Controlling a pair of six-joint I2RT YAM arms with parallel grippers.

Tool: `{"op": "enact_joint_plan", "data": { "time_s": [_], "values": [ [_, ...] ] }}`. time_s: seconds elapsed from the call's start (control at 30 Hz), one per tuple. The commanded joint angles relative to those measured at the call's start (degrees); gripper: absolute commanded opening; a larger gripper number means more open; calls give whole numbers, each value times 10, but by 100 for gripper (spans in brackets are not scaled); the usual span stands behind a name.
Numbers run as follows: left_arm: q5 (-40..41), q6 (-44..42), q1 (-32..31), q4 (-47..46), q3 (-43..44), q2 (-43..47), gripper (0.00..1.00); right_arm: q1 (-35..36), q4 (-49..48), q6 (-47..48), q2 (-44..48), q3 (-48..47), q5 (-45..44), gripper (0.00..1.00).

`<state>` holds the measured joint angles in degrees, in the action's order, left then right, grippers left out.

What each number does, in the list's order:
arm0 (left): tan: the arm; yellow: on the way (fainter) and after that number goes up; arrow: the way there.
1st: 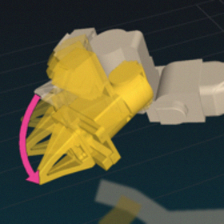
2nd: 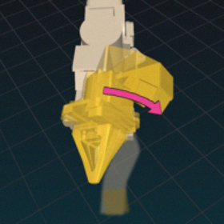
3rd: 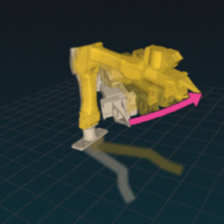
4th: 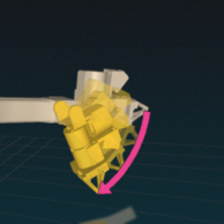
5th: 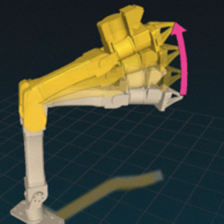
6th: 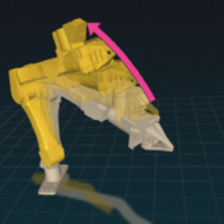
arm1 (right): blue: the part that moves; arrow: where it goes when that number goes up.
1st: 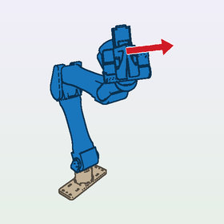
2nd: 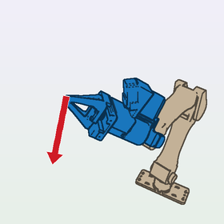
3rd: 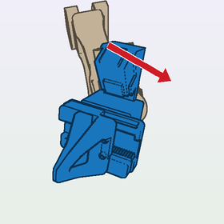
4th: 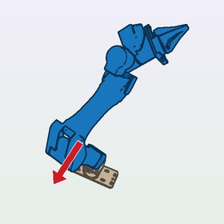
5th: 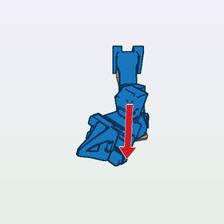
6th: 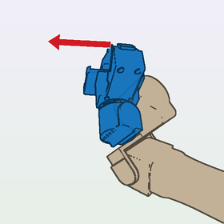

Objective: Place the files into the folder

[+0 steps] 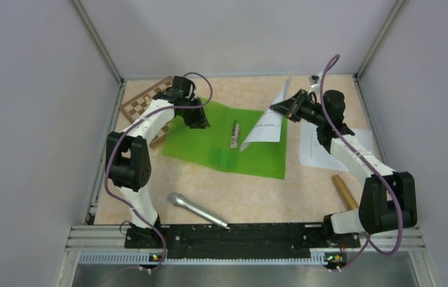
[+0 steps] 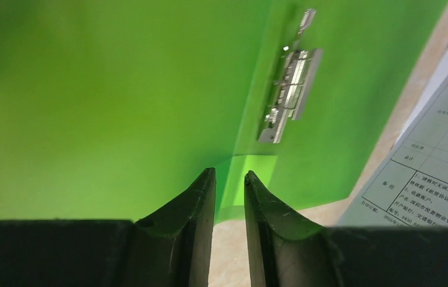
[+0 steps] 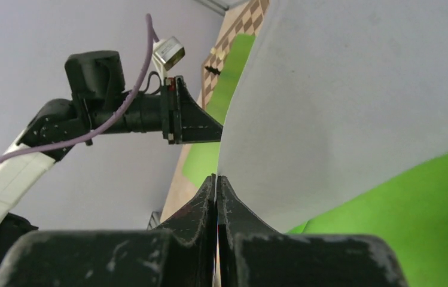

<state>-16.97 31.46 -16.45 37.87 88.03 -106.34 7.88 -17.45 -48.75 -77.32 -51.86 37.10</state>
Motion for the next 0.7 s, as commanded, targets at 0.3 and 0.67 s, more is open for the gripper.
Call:
{"op": "enact_joint_plan", "data": {
  "time_s": [0.3,0.67],
  "values": [
    [183,-82,51,124,45,79,67,7,-67,42,-68,129,-19,0],
    [194,-86,116,116,10,68,82,-1,-93,44,-152,155,-14,0]
  ]
}}
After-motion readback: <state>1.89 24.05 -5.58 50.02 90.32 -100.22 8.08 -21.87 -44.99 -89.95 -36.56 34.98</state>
